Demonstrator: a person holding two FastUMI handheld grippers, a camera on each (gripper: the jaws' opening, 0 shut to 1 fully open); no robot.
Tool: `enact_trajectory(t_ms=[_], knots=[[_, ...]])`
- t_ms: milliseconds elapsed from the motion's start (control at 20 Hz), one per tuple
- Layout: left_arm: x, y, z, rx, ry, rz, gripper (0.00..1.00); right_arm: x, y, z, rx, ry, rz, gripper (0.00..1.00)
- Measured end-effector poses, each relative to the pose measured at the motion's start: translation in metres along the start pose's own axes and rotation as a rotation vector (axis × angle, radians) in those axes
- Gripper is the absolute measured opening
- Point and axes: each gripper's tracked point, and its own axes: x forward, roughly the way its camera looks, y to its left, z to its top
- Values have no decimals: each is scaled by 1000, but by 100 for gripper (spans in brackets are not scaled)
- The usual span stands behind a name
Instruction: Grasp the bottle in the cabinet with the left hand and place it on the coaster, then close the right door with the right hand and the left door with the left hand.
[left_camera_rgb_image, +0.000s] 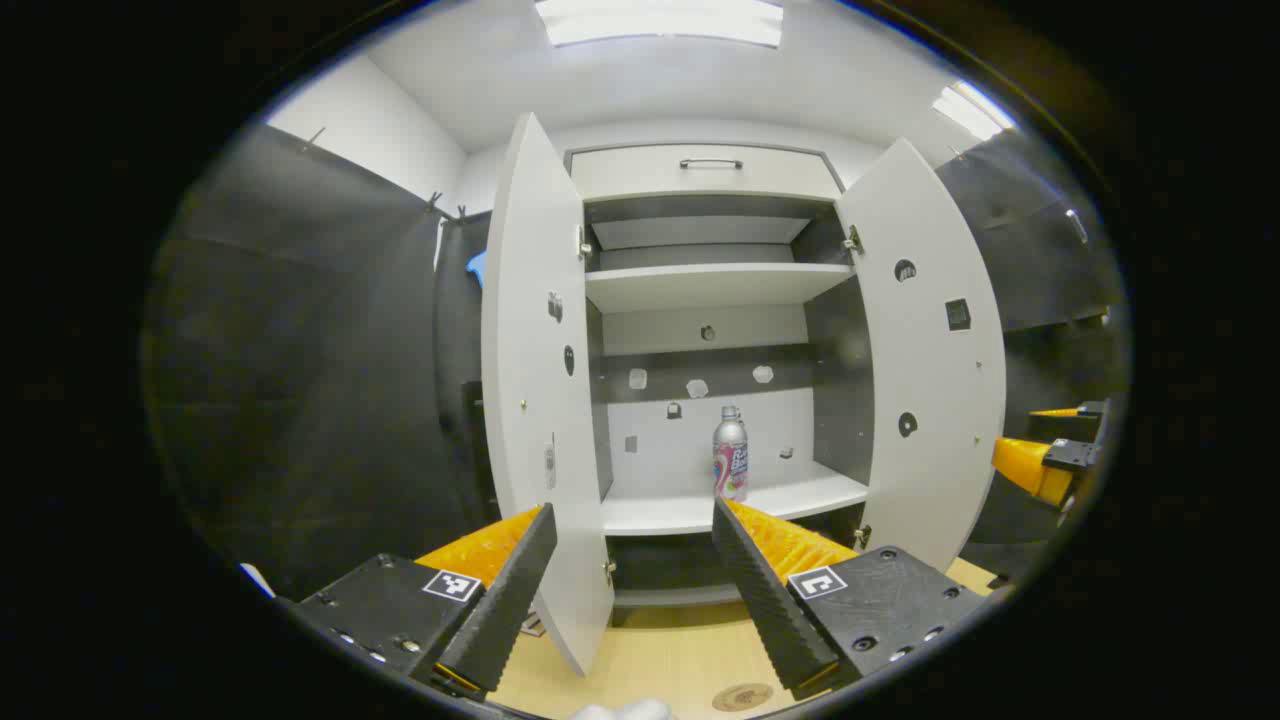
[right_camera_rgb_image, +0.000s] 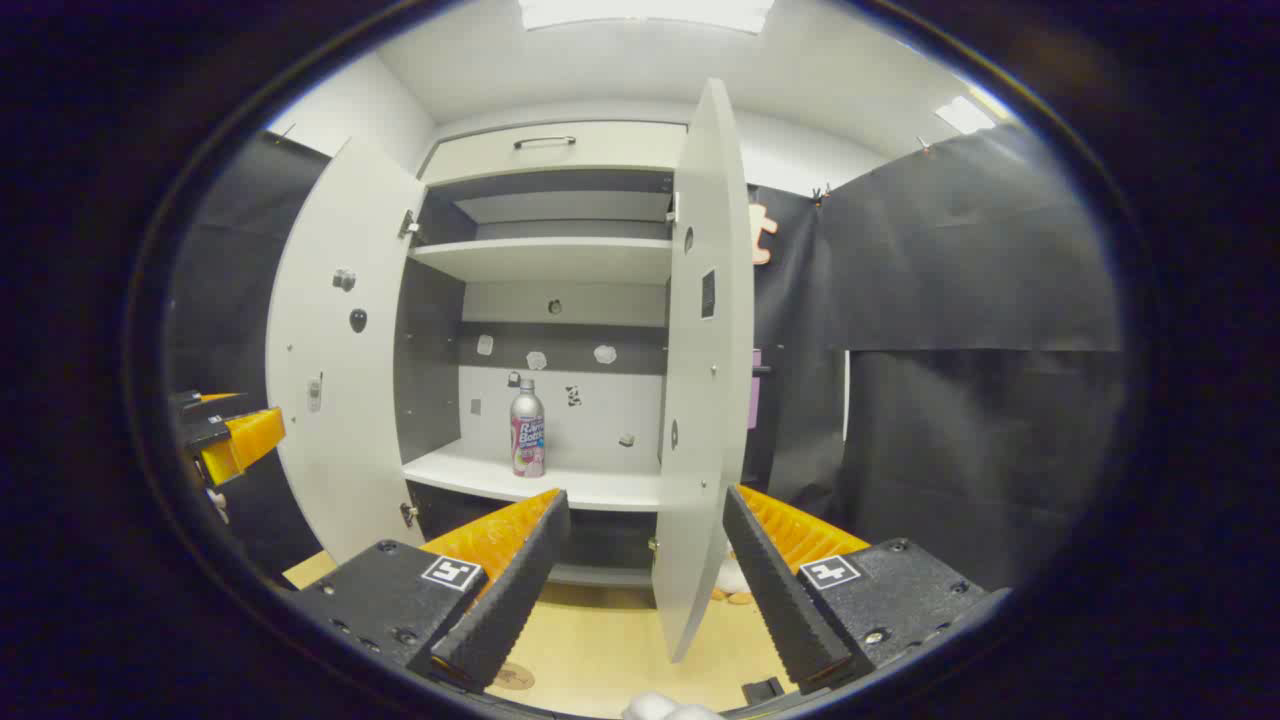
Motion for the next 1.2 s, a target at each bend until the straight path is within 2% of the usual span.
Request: enact_trajectory(t_ms=[550, 800, 850, 950, 1000, 1200], knots=[[15, -2, -2, -29, 16, -44, 96, 12, 5, 8, -8, 12, -19, 100], [20, -4, -3, -18, 32, -37, 96, 13, 4, 2, -8, 24, -9, 100], [20, -5, -3, -16, 32, -36, 99, 14, 4, 3, -9, 23, -7, 100], [21, -7, -1, -9, 26, -33, 99, 15, 3, 3, -8, 24, -6, 100], [21, -8, -1, -6, 26, -33, 96, 16, 3, 2, -5, 26, -3, 100], [33, -13, -5, -4, 42, -31, 95, 17, 0, -2, 19, 36, 4, 100]])
